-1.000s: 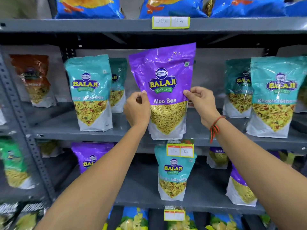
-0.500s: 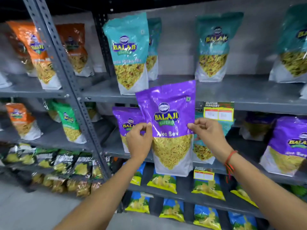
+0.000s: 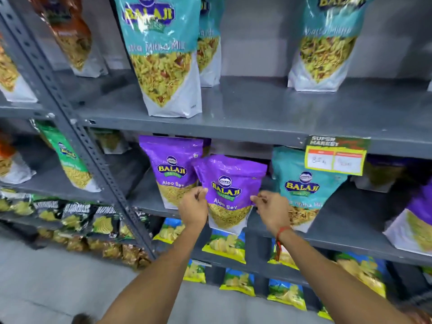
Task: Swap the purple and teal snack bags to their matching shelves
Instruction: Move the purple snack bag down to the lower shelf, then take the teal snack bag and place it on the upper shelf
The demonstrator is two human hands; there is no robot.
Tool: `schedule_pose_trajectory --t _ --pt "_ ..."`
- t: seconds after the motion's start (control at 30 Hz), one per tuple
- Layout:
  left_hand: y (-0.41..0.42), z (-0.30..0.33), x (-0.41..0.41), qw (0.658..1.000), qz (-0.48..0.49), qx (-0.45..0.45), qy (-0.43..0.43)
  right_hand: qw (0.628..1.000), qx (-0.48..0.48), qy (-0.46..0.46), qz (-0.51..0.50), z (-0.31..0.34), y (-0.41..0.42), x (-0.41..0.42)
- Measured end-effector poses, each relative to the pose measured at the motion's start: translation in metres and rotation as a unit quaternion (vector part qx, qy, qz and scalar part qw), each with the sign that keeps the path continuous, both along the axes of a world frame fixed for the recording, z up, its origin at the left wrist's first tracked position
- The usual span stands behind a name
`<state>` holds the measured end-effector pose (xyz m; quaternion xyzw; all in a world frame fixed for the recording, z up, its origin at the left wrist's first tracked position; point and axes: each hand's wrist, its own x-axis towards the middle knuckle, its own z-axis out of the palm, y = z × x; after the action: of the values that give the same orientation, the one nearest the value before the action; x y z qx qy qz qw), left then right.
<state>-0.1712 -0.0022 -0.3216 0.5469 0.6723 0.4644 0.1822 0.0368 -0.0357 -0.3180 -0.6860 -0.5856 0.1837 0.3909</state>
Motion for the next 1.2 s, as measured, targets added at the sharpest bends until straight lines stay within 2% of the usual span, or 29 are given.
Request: schedule_pose_trajectory --t 0.1,0.3,0.7,0.93,1.07,1.13,1.2 --pt "0.013 -0.004 0.002 1.0 0.009 0.013 -0.012 1.0 0.015 -0.013 -0.015 -0.001 0.011 -0.003" --pt "0.013 -0.013 0.001 0.999 0.019 0.034 -0.024 0.999 0.026 0.018 -0.029 -0.002 0.01 -0.009" --pt "0.025 0.002 0.005 0.98 0.04 -0.093 -0.169 0.996 0.025 0.049 -0.073 0.015 0.026 -0.018" --pt "0.025 -0.012 -0.001 0.982 0.02 -0.091 -0.162 0.997 0.012 0.039 -0.072 0.006 0.026 -0.014" --pt "0.007 0.006 0.012 0.98 0.06 -0.043 -0.184 0.993 0.035 0.093 -0.071 0.01 0.013 -0.012" --pt "-0.01 0.017 0.032 0.987 0.04 0.006 -0.158 0.986 0.051 0.133 -0.081 0.011 -0.003 -0.007" --pt "-0.027 0.02 0.06 0.996 -0.028 0.03 -0.084 0.976 0.086 0.153 -0.125 0.01 -0.024 0.004"
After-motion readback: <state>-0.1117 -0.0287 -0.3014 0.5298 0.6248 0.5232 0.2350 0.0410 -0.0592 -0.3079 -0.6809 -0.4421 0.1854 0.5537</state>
